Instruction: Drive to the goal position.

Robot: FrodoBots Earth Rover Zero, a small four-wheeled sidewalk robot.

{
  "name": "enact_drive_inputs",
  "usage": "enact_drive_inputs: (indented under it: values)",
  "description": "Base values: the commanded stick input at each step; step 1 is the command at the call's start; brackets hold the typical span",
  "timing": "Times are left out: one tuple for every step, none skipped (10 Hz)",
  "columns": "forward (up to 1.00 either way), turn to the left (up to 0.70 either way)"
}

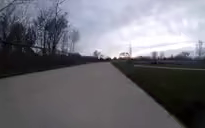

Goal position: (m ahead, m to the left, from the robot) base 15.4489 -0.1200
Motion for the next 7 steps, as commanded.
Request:
enact_drive_inputs:
  values:
    - [1.00, 0.00]
    - [1.00, 0.00]
    - [1.00, 0.00]
    - [1.00, 0.00]
    - [1.00, 0.00]
    - [1.00, 0.00]
    - [1.00, 0.00]
